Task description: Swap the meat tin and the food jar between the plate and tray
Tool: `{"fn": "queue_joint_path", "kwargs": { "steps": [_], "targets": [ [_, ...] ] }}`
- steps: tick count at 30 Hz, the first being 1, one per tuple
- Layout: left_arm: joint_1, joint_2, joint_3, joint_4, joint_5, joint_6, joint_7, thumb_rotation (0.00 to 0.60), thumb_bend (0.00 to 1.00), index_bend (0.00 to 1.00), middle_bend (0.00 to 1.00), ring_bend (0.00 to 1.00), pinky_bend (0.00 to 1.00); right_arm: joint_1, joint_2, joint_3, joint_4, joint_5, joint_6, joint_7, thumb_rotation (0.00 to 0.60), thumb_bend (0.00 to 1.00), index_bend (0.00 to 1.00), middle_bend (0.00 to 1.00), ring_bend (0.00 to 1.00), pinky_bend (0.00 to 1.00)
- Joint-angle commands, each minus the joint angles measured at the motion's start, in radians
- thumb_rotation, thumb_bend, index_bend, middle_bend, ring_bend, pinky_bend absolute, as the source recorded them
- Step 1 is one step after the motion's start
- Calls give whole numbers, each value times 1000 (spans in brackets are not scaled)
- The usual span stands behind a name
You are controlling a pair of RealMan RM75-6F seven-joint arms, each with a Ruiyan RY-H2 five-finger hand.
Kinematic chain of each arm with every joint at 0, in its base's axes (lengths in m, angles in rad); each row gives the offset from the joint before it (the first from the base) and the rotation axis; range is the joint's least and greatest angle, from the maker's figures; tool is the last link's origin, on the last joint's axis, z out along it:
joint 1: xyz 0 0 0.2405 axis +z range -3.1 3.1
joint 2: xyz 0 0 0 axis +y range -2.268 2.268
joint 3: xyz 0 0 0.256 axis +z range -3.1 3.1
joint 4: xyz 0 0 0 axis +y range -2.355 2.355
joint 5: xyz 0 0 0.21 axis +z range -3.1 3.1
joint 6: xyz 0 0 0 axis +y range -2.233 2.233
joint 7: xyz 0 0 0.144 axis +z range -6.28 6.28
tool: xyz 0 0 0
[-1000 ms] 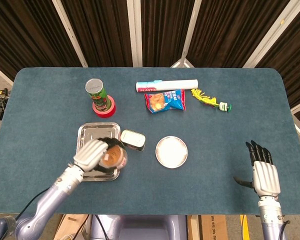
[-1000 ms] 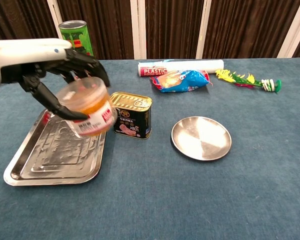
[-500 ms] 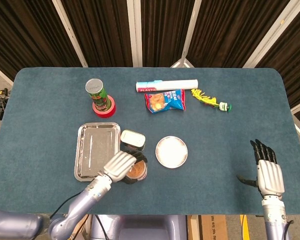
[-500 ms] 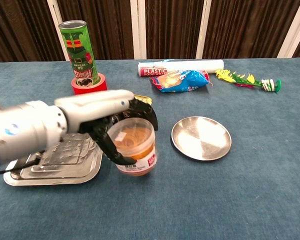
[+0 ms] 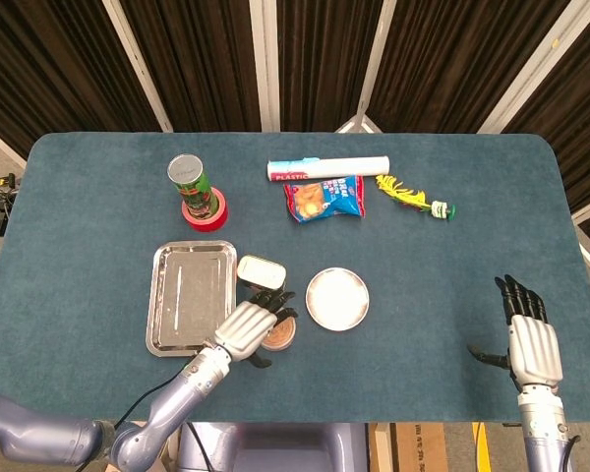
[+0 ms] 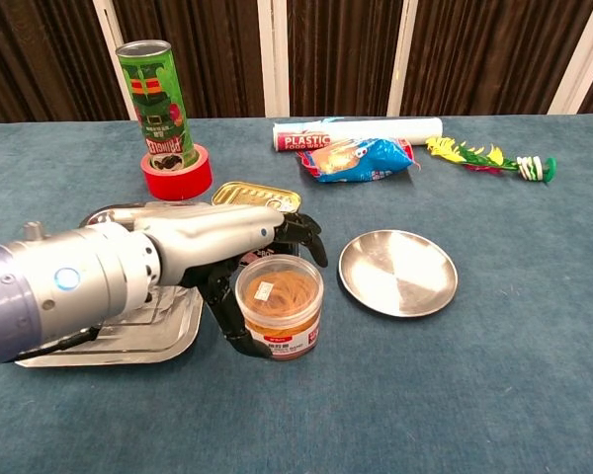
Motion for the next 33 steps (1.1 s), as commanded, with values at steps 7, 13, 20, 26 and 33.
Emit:
{"fn": "queue_joint_path", "kwargs": {
  "steps": [7,13,20,26,33],
  "targets": [
    [27,114,-5,-138,42,24,-83,600,40,216,27,0,123,-4,-5,8,-3,10,0,-15,600,14,0,0,0,0],
    [44,127,-71,-111,197,55,-242,600,41,222,51,0,133,-7,-11,16,1,18,5,-24,600,14,0,0,0,0],
    [19,125,-156,30,168,42,-325,600,40,217,12,0,109,-3,-18,24,9,35,-8,-33,600,13,0,0,0,0],
    [-21,109,-180,151,85,-51,-390,600,41,211,7,0,108,-5,-22,27,8,44,-7,-49,600,13,0,0,0,0],
    [-43,67,-162,275,73,-120,-458,600,40,208,5,0,101,-4,-32,34,11,62,-6,-71,600,14,0,0,0,0]
  ]
}}
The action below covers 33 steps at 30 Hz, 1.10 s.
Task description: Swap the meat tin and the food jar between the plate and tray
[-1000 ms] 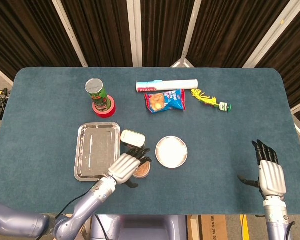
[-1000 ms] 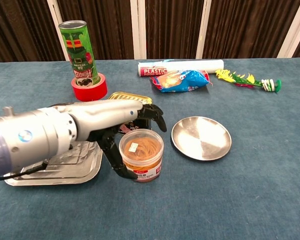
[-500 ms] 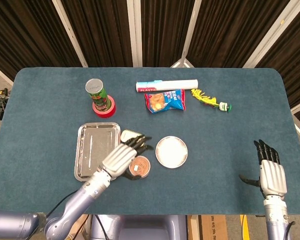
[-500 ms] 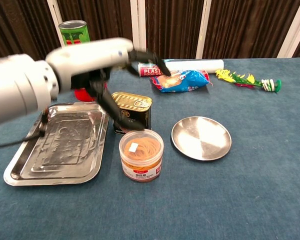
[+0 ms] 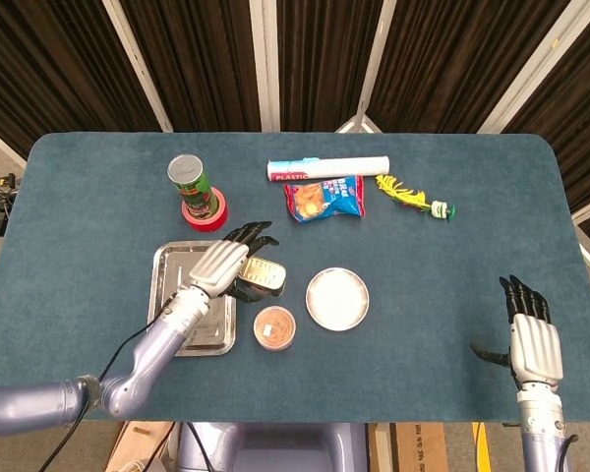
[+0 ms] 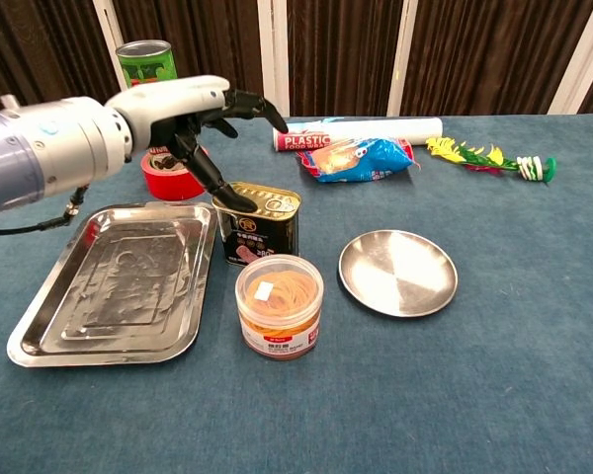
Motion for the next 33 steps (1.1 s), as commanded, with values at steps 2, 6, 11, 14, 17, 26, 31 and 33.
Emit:
{"fn": "queue_joint_path", "kwargs": {
  "steps": [2,6,11,14,17,26,31,33],
  "targets": [
    [-14,-37,11,71,13,-33,-59,600,40,207,5,0,101,1,-4,4,2,8,0,-8,600,14,0,0,0,0],
    [-21,-65,26,127,46,-55,-98,600,46,207,6,0,101,2,-8,8,4,16,-1,-14,600,13,0,0,0,0],
    [-29,-103,46,196,83,-74,-136,600,146,216,54,3,118,1,-12,10,4,17,0,-20,600,13,0,0,0,0],
    [-31,-125,57,239,98,-75,-147,600,242,241,121,49,159,0,-13,13,5,18,4,-19,600,14,0,0,0,0],
    [-29,-151,60,278,124,-55,-165,600,383,284,231,154,243,-2,-13,16,6,22,5,-14,600,14,0,0,0,0],
    [-21,-189,60,333,184,0,-201,600,559,392,440,352,420,-4,-15,21,5,23,3,-2,600,14,0,0,0,0],
    [-11,-184,56,331,188,23,-193,600,633,441,528,431,475,-5,-13,22,4,24,1,2,600,13,0,0,0,0],
    [-6,-178,55,324,188,31,-185,600,649,443,530,434,480,-5,-13,22,4,24,-1,3,600,14,0,0,0,0]
  ]
}}
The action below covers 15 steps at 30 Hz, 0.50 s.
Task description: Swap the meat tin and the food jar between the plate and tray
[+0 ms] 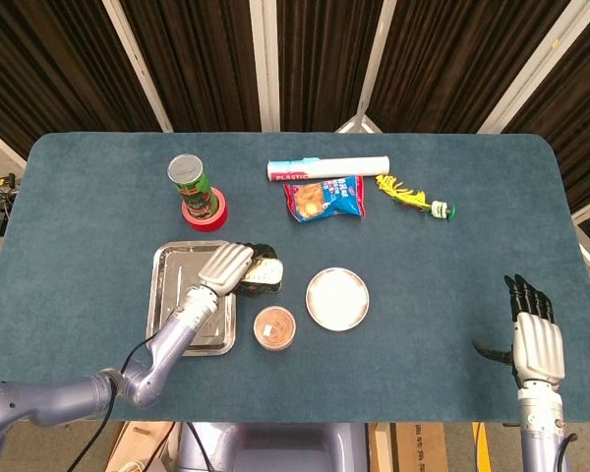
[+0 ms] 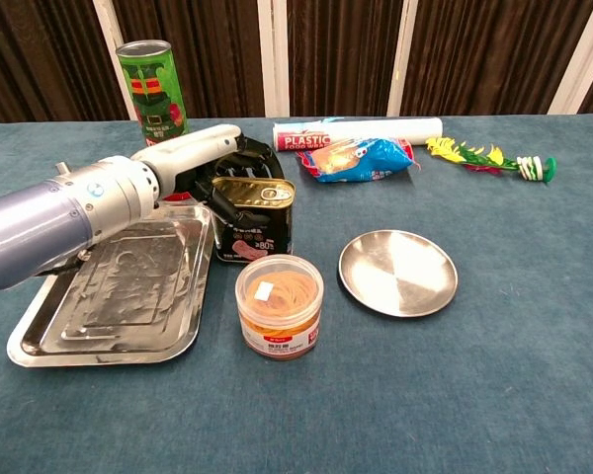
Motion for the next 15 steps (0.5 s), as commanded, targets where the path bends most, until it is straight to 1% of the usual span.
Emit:
{"fn": "queue_joint_path", "kwargs": {
  "steps": [1,4,8,10,12,15],
  "targets": [
    [6,10,-3,-12,2,12,8,600,657,444,529,435,481,0,0,0,0,-1,0,0,600,14,0,0,0,0],
    [16,39,-11,-56,13,35,8,600,650,442,523,436,481,-2,0,1,-1,-3,3,3,600,13,0,0,0,0],
    [44,125,-16,-168,31,72,21,600,633,425,518,439,481,-4,1,2,-4,-6,8,6,600,13,0,0,0,0],
    [70,187,-9,-232,42,100,43,600,631,430,510,439,481,-6,1,3,-6,-9,10,10,600,14,0,0,0,0],
    [118,266,5,-305,58,151,57,600,628,432,506,439,481,-6,-1,1,-5,-13,10,9,600,14,0,0,0,0],
    [166,328,39,-342,77,179,38,600,625,432,500,437,479,-5,-4,-2,-7,-16,8,5,600,14,0,0,0,0]
  ]
}}
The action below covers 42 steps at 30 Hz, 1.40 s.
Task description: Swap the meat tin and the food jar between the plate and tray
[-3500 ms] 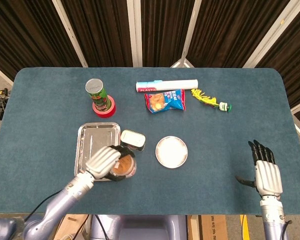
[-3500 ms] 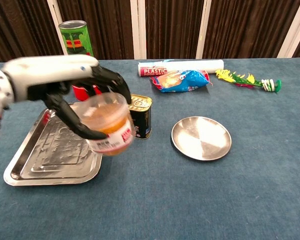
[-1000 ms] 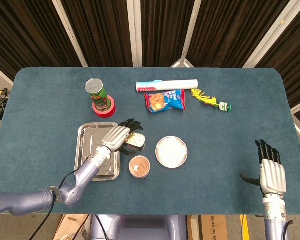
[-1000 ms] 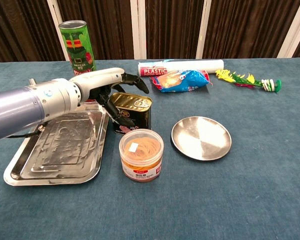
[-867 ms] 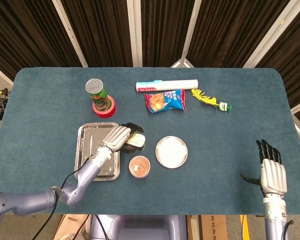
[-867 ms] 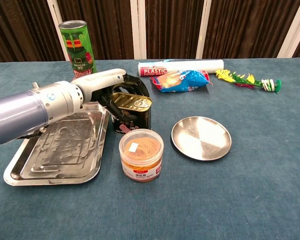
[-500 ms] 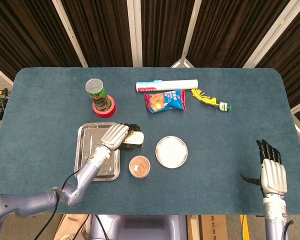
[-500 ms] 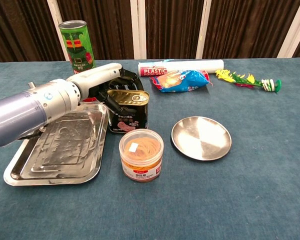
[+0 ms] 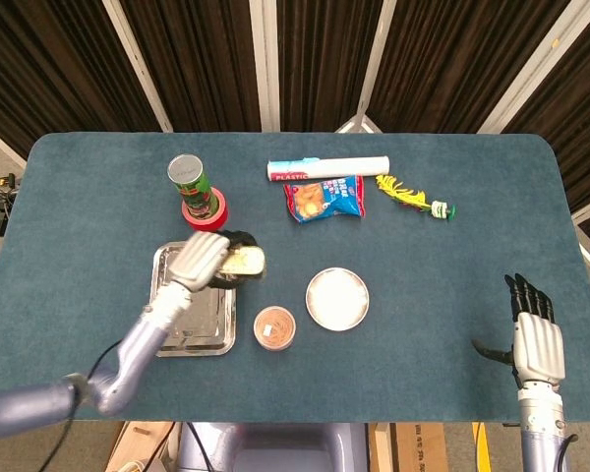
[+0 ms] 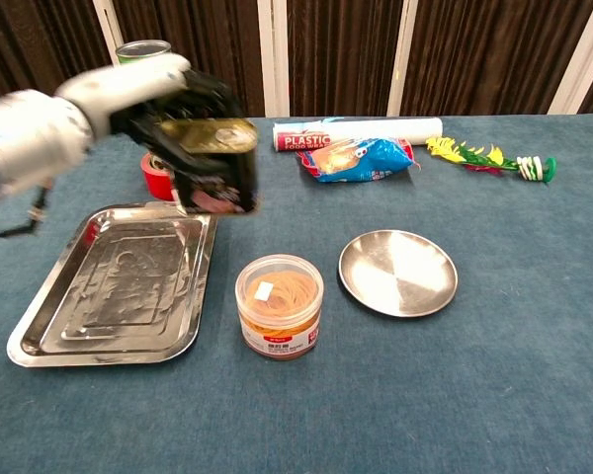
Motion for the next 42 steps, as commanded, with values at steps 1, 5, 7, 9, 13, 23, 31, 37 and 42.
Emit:
{"fn": "queue_joint_path", "kwargs": {
  "steps": [1,5,7,9,13,23,31,37,42],
  "targets": [
    [88,112,59,-73,41,57,-11,600,625,432,500,436,479,1,-4,-3,0,-2,-1,-7,600,14,0,0,0,0],
    [124,119,121,-21,88,46,-87,600,623,426,499,436,478,3,-13,-4,-1,-3,0,-20,600,14,0,0,0,0],
    [132,100,136,22,114,44,-142,600,623,424,492,430,478,3,-17,-6,-2,-6,5,-30,600,13,0,0,0,0],
    [136,70,148,81,137,41,-192,600,622,423,486,425,478,2,-20,-8,-3,-11,8,-34,600,13,0,0,0,0],
    [134,27,156,158,164,36,-246,600,621,422,485,423,473,-1,-23,-3,2,-7,17,-37,600,13,0,0,0,0],
    [134,-24,168,234,176,14,-260,600,609,418,448,397,453,-1,-8,-4,2,-8,-2,-17,600,14,0,0,0,0],
    [145,-12,165,225,145,-9,-236,600,366,344,248,216,352,-4,0,-2,-3,-9,-2,-6,600,14,0,0,0,0],
    [137,22,158,175,127,-45,-215,600,165,221,20,0,170,-1,7,-10,-6,-11,-13,-19,600,14,0,0,0,0],
    [154,93,148,63,142,6,-164,600,151,201,1,0,146,0,13,-16,-9,-21,-19,-17,600,13,0,0,0,0]
  ]
}}
